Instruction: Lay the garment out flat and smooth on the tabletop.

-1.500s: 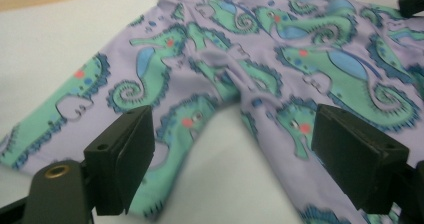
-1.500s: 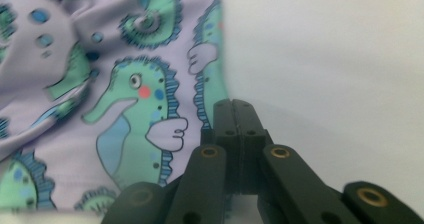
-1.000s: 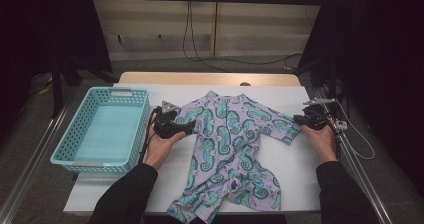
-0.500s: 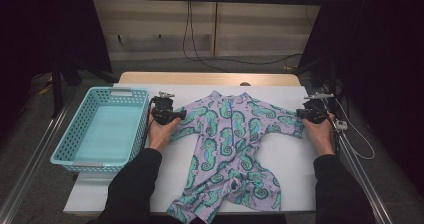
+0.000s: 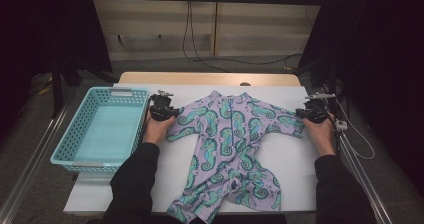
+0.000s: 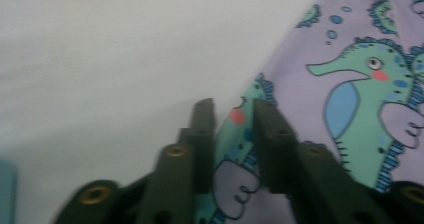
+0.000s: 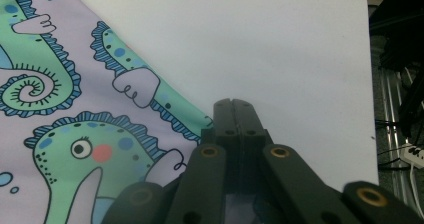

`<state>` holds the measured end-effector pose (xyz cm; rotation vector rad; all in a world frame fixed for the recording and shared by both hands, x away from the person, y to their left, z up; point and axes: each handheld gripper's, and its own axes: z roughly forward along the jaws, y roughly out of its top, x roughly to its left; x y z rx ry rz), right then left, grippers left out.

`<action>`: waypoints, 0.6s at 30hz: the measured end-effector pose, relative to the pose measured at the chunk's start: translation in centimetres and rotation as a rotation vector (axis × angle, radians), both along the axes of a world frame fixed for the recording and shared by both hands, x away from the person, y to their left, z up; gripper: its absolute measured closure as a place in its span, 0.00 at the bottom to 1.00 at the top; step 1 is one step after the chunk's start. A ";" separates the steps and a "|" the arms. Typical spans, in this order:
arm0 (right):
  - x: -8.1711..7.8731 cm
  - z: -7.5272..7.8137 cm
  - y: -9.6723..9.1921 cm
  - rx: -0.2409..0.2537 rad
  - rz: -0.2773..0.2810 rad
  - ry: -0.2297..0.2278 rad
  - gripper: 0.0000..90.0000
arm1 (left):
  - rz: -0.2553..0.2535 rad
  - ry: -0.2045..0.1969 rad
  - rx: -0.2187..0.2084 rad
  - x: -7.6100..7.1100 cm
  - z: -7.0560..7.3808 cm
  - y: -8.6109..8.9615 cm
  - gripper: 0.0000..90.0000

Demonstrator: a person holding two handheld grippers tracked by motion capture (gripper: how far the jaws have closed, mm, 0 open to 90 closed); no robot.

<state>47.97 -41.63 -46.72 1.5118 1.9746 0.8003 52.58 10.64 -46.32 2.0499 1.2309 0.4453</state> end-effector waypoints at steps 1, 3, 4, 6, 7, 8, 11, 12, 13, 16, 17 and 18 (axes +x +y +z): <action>0.0 0.0 0.0 0.002 -0.005 0.003 1.00 | 0.001 0.001 0.011 0.0 0.1 -0.3 0.98; 0.2 0.0 0.1 0.005 -0.004 0.005 1.00 | 0.017 0.011 0.008 0.3 0.2 -0.5 1.00; 0.3 0.0 0.1 0.000 -0.004 0.000 1.00 | 0.028 0.018 0.006 0.5 0.2 -0.4 1.00; 0.5 0.0 0.1 0.006 -0.008 0.000 1.00 | 0.050 0.021 0.010 1.2 0.3 -0.4 1.00; 0.6 -0.1 0.0 0.010 -0.010 -0.002 1.00 | 0.056 0.024 0.009 1.4 0.3 -0.4 1.00; 0.7 -0.1 0.0 0.011 -0.014 0.000 1.00 | 0.062 0.025 0.019 1.6 0.4 -0.5 1.00; 1.2 0.0 -0.2 0.004 -0.017 0.008 1.00 | 0.109 0.026 0.003 2.4 0.5 -0.3 1.00; 1.5 0.0 -0.3 0.000 -0.016 0.005 1.00 | 0.113 0.026 0.004 2.5 0.5 -0.3 1.00; 1.6 -0.1 -0.3 -0.001 -0.020 0.006 1.00 | 0.120 0.026 0.016 2.8 0.5 -0.2 1.00; 2.4 -0.1 -0.7 -0.002 -0.038 0.004 1.00 | 0.171 0.035 0.006 3.5 0.5 0.0 1.00; 2.6 -0.1 -0.7 0.001 -0.042 0.005 1.00 | 0.172 0.034 -0.002 3.6 0.5 0.0 1.00; 2.9 -0.1 -0.8 0.006 -0.045 0.006 1.00 | 0.164 0.042 -0.011 3.7 0.4 0.1 1.00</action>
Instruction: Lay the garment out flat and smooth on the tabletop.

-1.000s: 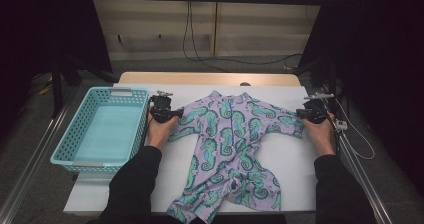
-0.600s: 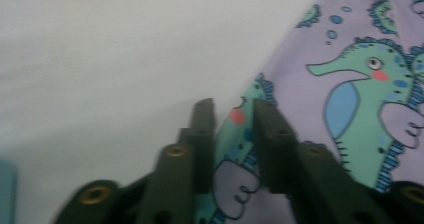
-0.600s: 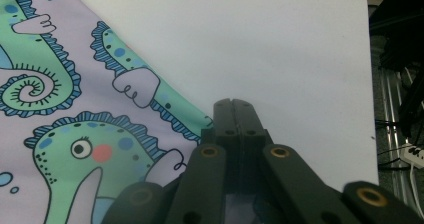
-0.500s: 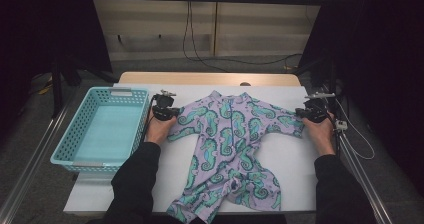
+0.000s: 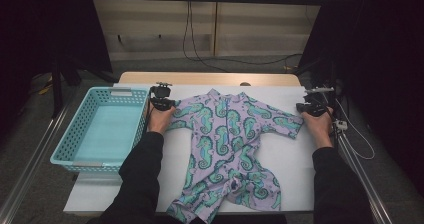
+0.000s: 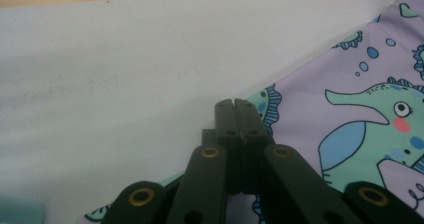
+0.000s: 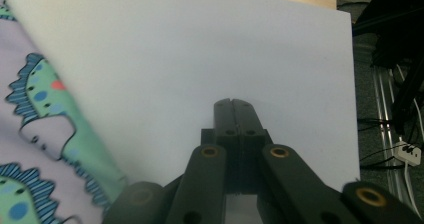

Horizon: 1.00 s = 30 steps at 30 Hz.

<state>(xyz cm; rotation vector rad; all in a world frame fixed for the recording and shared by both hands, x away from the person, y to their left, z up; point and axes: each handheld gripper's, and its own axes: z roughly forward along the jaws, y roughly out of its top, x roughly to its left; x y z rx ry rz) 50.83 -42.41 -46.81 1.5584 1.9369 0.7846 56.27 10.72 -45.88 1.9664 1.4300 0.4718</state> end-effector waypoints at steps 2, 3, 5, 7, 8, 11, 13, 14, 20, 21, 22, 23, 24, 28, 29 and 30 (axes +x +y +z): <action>0.3 0.0 0.2 0.024 0.015 0.002 1.00 | 0.005 0.008 -0.010 0.0 -0.1 0.0 1.00; 0.4 0.1 0.4 0.055 0.037 0.003 1.00 | 0.006 0.013 -0.019 0.0 -0.1 0.0 1.00; 0.4 0.2 1.1 0.070 0.080 0.005 0.90 | -0.008 0.009 -0.025 0.0 0.0 -0.1 1.00; 0.2 0.4 1.7 0.094 0.113 0.004 0.82 | -0.010 0.004 -0.033 -0.1 0.1 0.0 0.94; 0.2 0.5 2.0 0.113 0.132 0.004 0.78 | -0.011 0.001 -0.029 -0.2 0.2 0.0 0.88; 0.1 0.5 2.7 0.129 0.169 0.022 0.70 | -0.037 -0.024 -0.060 -0.4 0.7 -0.4 0.80; 0.2 0.4 3.2 0.124 0.179 0.018 0.67 | -0.060 -0.050 -0.054 -0.4 0.9 -0.9 0.75; 0.3 0.4 3.4 0.126 0.187 0.013 0.67 | -0.067 -0.054 -0.061 -0.3 0.9 -1.2 0.75; 0.9 0.2 5.0 0.127 0.225 0.003 0.67 | -0.105 -0.055 -0.030 0.4 0.6 -2.3 0.72; 1.0 0.2 5.2 0.127 0.229 0.001 0.67 | -0.108 -0.063 -0.024 0.5 0.5 -2.5 0.72; 1.1 0.2 5.4 0.132 0.232 0.014 0.67 | -0.118 -0.067 -0.024 0.6 0.4 -2.7 0.72; 1.4 0.1 5.6 0.134 0.239 0.015 0.67 | -0.129 -0.063 -0.026 0.7 0.3 -2.9 0.72; 1.5 0.2 5.8 0.134 0.236 0.017 0.67 | -0.130 -0.063 -0.023 0.8 0.2 -3.1 0.72; 2.1 -0.1 7.0 0.116 0.269 0.035 0.68 | -0.164 -0.047 -0.013 0.9 -0.5 -3.7 0.74; 2.2 -0.1 7.3 0.113 0.267 0.033 0.71 | -0.177 -0.054 -0.009 0.9 -0.6 -3.8 0.75; 2.3 -0.1 7.4 0.116 0.268 0.037 0.78 | -0.185 -0.052 -0.021 0.8 -0.6 -3.9 0.76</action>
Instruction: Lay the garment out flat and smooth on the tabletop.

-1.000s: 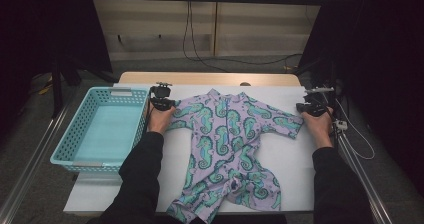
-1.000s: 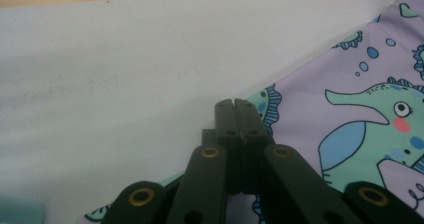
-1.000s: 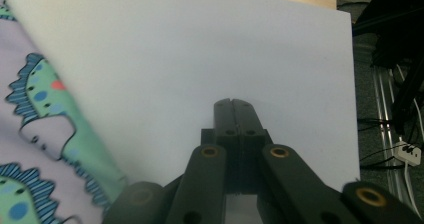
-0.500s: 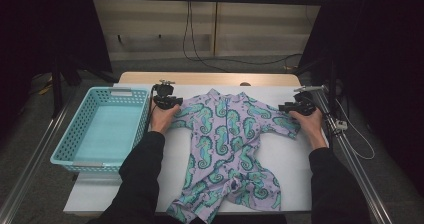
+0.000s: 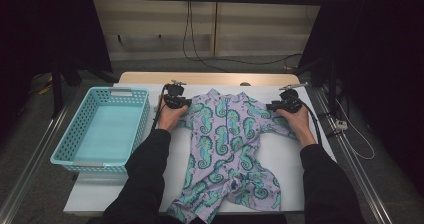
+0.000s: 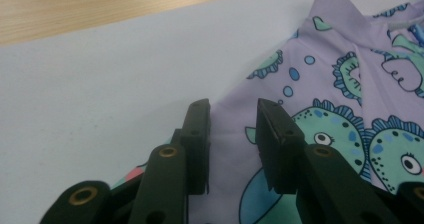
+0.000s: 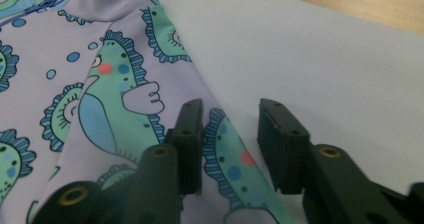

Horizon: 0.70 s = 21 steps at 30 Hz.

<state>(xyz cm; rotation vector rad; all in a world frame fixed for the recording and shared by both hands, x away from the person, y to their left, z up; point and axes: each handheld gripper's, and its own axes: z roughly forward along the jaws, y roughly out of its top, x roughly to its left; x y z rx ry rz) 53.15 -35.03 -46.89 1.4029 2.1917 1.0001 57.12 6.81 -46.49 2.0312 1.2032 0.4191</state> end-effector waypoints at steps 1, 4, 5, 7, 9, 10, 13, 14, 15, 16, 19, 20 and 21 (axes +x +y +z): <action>0.1 0.1 0.1 0.004 0.007 0.009 0.86 | 0.001 0.005 -0.007 0.0 0.0 -0.1 0.80; 0.7 0.2 0.9 -0.011 0.028 0.021 1.00 | -0.008 0.013 0.006 0.0 0.1 -0.3 1.00; 0.8 0.3 1.0 -0.018 0.027 0.020 1.00 | -0.012 0.021 0.009 0.1 0.1 -0.2 1.00; 1.2 0.3 1.1 -0.024 0.011 0.021 1.00 | 0.025 0.007 0.023 0.2 0.3 -0.2 1.00; 1.7 0.3 1.1 -0.035 -0.009 0.016 1.00 | 0.051 0.010 -0.001 0.5 0.4 0.1 1.00; 1.9 0.3 1.1 -0.046 -0.024 0.011 1.00 | 0.062 0.008 0.000 0.7 0.3 0.2 1.00; 2.7 0.3 1.1 -0.049 -0.044 0.007 1.00 | 0.071 0.019 -0.013 1.1 0.1 0.6 1.00; 3.0 0.3 1.1 -0.056 -0.050 0.005 1.00 | 0.069 0.022 -0.016 1.3 0.1 0.7 1.00; 3.2 0.3 1.2 -0.064 -0.053 0.004 1.00 | 0.072 0.027 -0.025 1.4 0.1 0.8 1.00; 3.5 0.3 1.3 -0.062 -0.055 0.003 1.00 | 0.061 0.034 -0.042 1.5 0.1 0.9 1.00; 3.9 0.3 1.6 -0.060 -0.048 0.009 1.00 | 0.022 0.021 -0.027 1.2 0.5 0.7 1.00; 3.9 0.3 1.7 -0.067 -0.045 0.007 1.00 | 0.025 0.017 -0.057 1.2 0.7 0.8 0.98; 3.8 0.3 1.7 -0.069 -0.042 0.007 1.00 | 0.034 0.012 -0.077 1.3 0.7 0.9 0.90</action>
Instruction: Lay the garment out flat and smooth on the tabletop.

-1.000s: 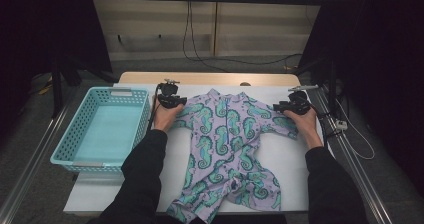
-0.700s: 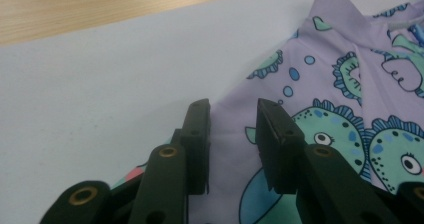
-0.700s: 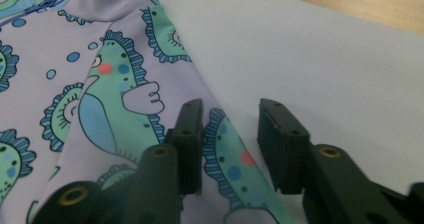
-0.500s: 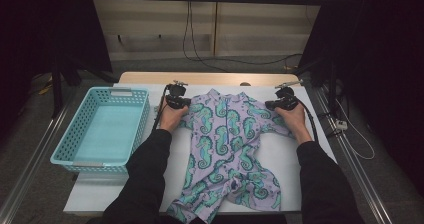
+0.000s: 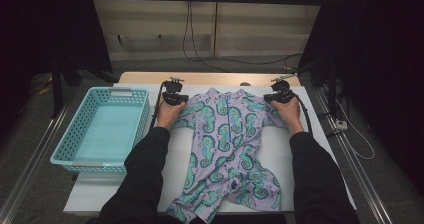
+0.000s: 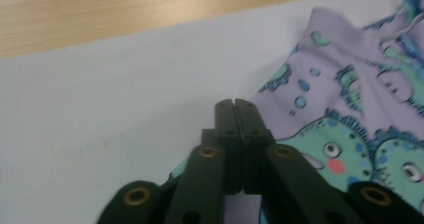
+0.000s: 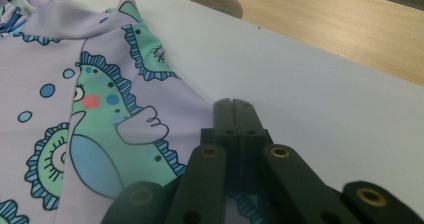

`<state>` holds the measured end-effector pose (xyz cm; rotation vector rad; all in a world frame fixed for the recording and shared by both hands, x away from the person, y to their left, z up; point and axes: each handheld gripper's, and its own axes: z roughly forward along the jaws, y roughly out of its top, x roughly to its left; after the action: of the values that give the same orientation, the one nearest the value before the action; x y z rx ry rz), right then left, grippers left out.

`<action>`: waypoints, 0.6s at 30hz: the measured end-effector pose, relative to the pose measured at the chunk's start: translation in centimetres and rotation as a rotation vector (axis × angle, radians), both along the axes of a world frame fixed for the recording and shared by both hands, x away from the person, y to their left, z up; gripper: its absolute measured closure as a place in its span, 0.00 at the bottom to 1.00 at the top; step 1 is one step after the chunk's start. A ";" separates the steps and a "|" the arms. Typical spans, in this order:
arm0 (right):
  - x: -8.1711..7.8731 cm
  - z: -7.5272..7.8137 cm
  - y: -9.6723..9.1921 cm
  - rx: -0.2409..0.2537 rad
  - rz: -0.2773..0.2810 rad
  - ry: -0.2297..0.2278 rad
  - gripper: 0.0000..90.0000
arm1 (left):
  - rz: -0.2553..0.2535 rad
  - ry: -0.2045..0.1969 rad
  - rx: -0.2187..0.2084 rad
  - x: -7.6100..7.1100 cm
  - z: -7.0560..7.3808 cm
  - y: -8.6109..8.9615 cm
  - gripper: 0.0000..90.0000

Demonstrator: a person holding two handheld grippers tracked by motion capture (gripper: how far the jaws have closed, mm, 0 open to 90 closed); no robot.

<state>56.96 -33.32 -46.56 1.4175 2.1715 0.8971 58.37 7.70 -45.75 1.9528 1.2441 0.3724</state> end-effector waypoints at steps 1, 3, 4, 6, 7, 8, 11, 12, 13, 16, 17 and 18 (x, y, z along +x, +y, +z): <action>-0.1 0.0 0.0 0.003 0.000 0.001 1.00 | -0.007 -0.002 -0.006 0.0 0.0 0.0 0.84; -0.3 0.1 -0.2 0.004 -0.004 0.001 1.00 | -0.047 0.006 0.018 -0.2 -0.1 -0.3 0.78; -0.4 0.2 -0.2 0.006 -0.002 0.001 1.00 | -0.062 0.004 0.044 -0.3 -0.3 -0.5 0.74; -0.6 0.1 -0.3 0.002 -0.002 0.001 1.00 | -0.070 -0.007 0.110 -0.4 -0.6 -0.8 0.68; -0.7 0.1 -0.4 0.002 -0.003 0.004 1.00 | -0.060 -0.014 0.107 -0.3 -0.6 -0.8 0.67; -0.8 0.1 -0.4 0.003 -0.004 0.003 1.00 | -0.040 -0.023 0.122 -0.3 -0.6 -0.9 0.67; -1.0 -0.1 -0.6 0.018 -0.011 -0.002 1.00 | -0.013 -0.056 0.172 -0.4 -0.7 -1.0 0.62; -1.0 -0.1 -0.6 0.017 -0.011 -0.002 1.00 | -0.017 -0.052 0.168 -0.3 -0.7 -0.9 0.62; -1.0 -0.1 -0.6 0.016 -0.009 -0.002 1.00 | -0.022 -0.044 0.155 -0.3 -0.8 -0.8 0.63; -1.1 -0.1 -0.6 0.015 -0.010 -0.001 1.00 | -0.045 0.002 0.111 -0.4 -0.6 -0.7 0.81; -1.1 -0.1 -0.6 0.014 -0.010 -0.005 1.00 | -0.070 0.024 0.104 -0.4 -0.5 -0.7 0.95; -1.1 -0.1 -0.6 0.016 -0.012 -0.005 1.00 | -0.072 0.022 0.119 -0.6 -0.4 -0.9 0.99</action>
<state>55.85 -33.90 -46.66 1.4325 2.1546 0.9150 57.80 6.80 -46.14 2.1014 1.1853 0.3972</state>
